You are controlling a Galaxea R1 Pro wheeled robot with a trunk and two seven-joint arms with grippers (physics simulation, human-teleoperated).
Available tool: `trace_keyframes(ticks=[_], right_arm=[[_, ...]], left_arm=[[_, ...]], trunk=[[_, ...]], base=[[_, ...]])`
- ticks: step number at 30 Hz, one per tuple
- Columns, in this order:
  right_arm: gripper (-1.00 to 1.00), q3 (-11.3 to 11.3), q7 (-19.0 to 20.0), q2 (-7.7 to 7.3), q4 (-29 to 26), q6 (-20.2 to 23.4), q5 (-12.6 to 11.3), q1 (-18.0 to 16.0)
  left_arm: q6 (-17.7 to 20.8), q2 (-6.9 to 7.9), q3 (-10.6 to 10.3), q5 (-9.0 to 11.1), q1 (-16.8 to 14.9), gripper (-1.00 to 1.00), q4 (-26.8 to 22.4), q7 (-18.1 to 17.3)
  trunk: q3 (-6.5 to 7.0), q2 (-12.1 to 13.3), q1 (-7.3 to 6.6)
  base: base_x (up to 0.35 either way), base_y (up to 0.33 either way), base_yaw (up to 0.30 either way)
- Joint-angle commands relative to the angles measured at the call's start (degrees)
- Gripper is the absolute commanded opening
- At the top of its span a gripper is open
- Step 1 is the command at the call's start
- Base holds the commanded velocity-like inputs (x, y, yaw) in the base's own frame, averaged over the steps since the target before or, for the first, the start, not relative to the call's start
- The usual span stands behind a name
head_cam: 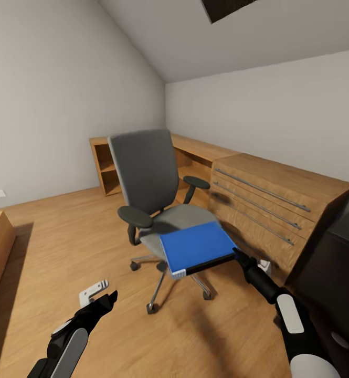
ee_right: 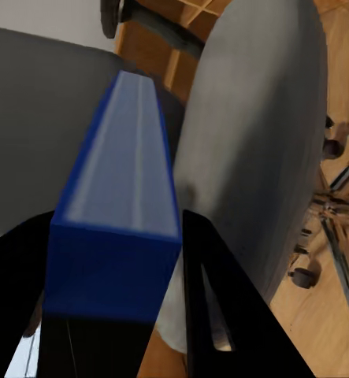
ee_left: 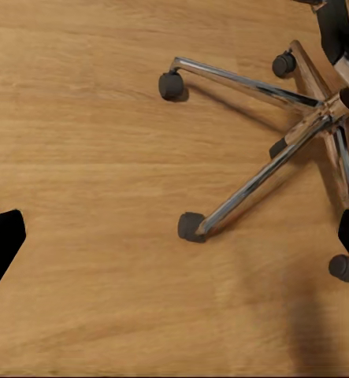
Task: In the bedroom, organize the workspace by keeping the computer under the desk, ensuring the monitor is on the desk, placing the keyboard on the desk next to the monitor, placing the mouse on the desk next to the keyboard, moving the folder from the swivel chair onto the desk next to the mouse, stacking the notebook on top of the folder with the pen on top of the notebook, and positioning the swivel chair next to the desk.
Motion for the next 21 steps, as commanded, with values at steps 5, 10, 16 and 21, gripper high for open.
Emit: trace_keyframes(ticks=[5, 10, 16, 21], right_arm=[[-1.00, -0.2, 0.0, -0.56, -0.1, -1.5, -0.1, 0.0], [-1.00, -0.2, 0.0, -0.81, -1.9, -2.0, -0.1, 0.0], [-1.00, -1.1, 0.9, -1.47, -5.2, -2.1, -0.2, 0.0], [-1.00, -1.9, 1.9, -2.17, -6.7, -1.7, -0.3, 0.0]], left_arm=[[0.0, 0.06, -0.1, 0.6, 0.0, 1.00, -0.1, 0.6], [0.0, 0.06, -0.1, 0.6, 0.0, 1.00, -0.1, 0.6], [0.0, 0.06, -0.1, 0.7, 0.0, 1.00, -0.1, 0.6], [0.0, 0.06, -0.2, 0.7, 0.0, 1.00, -0.1, 0.6]], trunk=[[0.85, 2.0, -1.15], [1.75, 4.0, -2.25], [2.82, 6.4, -3.57], [3.72, 8.4, -4.66]], base=[[-0.292, -0.087, 0.000], [-0.083, -0.026, 0.000], [-0.016, -0.005, 0.000], [-0.003, -0.001, 0.000]])
